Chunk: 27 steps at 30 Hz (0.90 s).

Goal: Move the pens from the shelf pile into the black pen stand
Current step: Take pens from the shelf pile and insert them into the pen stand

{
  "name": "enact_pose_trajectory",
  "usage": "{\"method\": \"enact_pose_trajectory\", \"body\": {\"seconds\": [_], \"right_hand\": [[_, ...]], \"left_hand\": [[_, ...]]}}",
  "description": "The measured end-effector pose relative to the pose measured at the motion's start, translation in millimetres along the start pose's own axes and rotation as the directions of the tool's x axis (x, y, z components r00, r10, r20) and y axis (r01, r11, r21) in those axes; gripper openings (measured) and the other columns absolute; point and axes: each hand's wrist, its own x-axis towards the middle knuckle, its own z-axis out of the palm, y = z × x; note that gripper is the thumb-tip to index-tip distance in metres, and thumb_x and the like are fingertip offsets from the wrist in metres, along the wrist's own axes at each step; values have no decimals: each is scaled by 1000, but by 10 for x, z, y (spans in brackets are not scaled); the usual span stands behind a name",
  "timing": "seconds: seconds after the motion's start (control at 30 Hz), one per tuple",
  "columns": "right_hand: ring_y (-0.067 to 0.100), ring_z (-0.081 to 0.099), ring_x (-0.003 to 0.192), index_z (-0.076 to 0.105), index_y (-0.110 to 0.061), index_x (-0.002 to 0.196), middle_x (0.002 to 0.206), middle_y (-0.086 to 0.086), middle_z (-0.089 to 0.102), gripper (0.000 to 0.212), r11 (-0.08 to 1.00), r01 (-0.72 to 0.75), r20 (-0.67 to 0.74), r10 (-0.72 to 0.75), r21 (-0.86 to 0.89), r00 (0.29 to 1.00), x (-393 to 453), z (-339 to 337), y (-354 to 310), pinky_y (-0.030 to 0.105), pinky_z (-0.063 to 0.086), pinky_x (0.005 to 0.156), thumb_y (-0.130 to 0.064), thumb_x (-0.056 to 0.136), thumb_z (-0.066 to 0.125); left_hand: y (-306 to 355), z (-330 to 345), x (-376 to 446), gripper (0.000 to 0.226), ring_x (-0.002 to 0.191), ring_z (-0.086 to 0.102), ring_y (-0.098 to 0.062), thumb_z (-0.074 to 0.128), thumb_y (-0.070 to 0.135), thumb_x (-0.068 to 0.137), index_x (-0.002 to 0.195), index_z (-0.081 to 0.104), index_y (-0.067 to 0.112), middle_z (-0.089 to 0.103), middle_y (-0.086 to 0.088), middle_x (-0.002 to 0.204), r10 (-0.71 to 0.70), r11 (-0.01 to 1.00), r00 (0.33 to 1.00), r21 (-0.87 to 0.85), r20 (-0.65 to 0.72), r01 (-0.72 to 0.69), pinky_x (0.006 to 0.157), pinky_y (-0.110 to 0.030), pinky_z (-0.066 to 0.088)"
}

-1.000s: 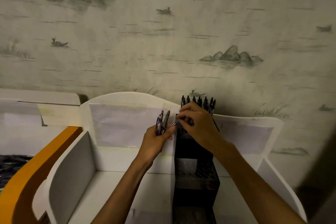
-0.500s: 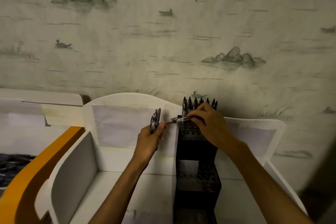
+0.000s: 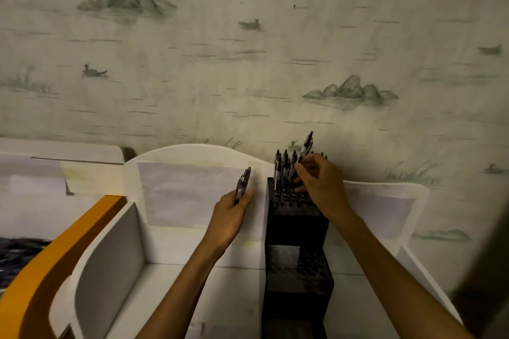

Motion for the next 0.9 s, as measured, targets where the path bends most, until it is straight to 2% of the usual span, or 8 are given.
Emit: {"method": "enact_pose_trajectory", "body": {"seconds": [0.1, 0.2, 0.33, 0.4, 0.53, 0.67, 0.8, 0.9], "right_hand": [[16, 70, 69, 67, -11, 96, 81, 4, 70, 10, 993, 51, -26, -54, -109, 998, 35, 33, 58, 40, 62, 61, -19, 90, 69], [14, 69, 73, 70, -12, 98, 83, 2, 71, 13, 974, 104, -5, -107, -199, 994, 52, 44, 77, 36, 61, 71, -22, 89, 71], [2, 62, 70, 72, -11, 99, 83, -2, 70, 17, 946, 149, 26, -148, -289, 989, 45, 49, 66, 12, 52, 70, -24, 88, 71], [1, 61, 69, 73, -11, 98, 82, -4, 70, 17, 941, 152, 26, -152, -304, 988, 48, 54, 60, 7, 46, 67, -24, 88, 72], [5, 63, 70, 74, -11, 96, 83, 0, 72, 17, 934, 153, 45, -146, -322, 988, 64, 56, 45, 16, 52, 69, -25, 87, 73], [11, 66, 72, 75, -11, 96, 85, 3, 74, 18, 922, 148, 65, -134, -358, 989, 25, 70, 73, 24, 56, 73, -27, 86, 74], [9, 66, 73, 75, -12, 99, 87, 1, 74, 20, 928, 122, 62, -107, -352, 992, -17, 85, 68, 18, 53, 73, -27, 87, 73], [10, 65, 75, 76, -13, 98, 88, 1, 74, 18, 920, 114, 86, -88, -375, 992, -17, 89, 45, 21, 53, 75, -27, 87, 73]], "left_hand": [[-46, -16, 10, 24, 64, 44, -13, 45, 40, 103, 85, 49, 25, 50, 4, 71, 50, 998, 999, 38, 21, -51, 64, -32, 37], [-74, -31, 17, 16, 67, 48, -11, 40, 38, 105, 100, 50, 26, 53, 6, 79, 71, 996, 997, 46, 33, -73, 68, -31, 42], [-62, -33, -20, 22, 62, 46, -8, 43, 39, 104, 108, 58, 22, 51, 14, 68, 110, 994, 993, -14, 34, -110, 60, -26, 41], [-61, -35, -28, 22, 60, 45, -3, 45, 40, 104, 107, 60, 24, 51, 16, 64, 136, 991, 991, 3, 22, -136, 59, -22, 39], [-58, -37, -28, 24, 70, 50, -4, 45, 41, 103, 106, 60, 23, 59, 8, 80, 175, 983, 984, 49, 13, -175, 66, -20, 40], [-89, -20, -4, 24, 61, 41, -12, 43, 40, 104, 90, 47, 21, 47, 2, 71, 120, 992, 993, 42, 7, -120, 60, -32, 36], [-100, -17, 2, 20, 56, 41, -10, 41, 39, 105, 99, 48, 21, 46, -1, 72, 110, 994, 993, -32, 33, -109, 54, -27, 39], [-71, -7, -30, 22, 60, 43, -8, 43, 42, 104, 103, 54, 23, 48, 1, 72, 145, 989, 989, -17, 33, -144, 55, -24, 38]]}}
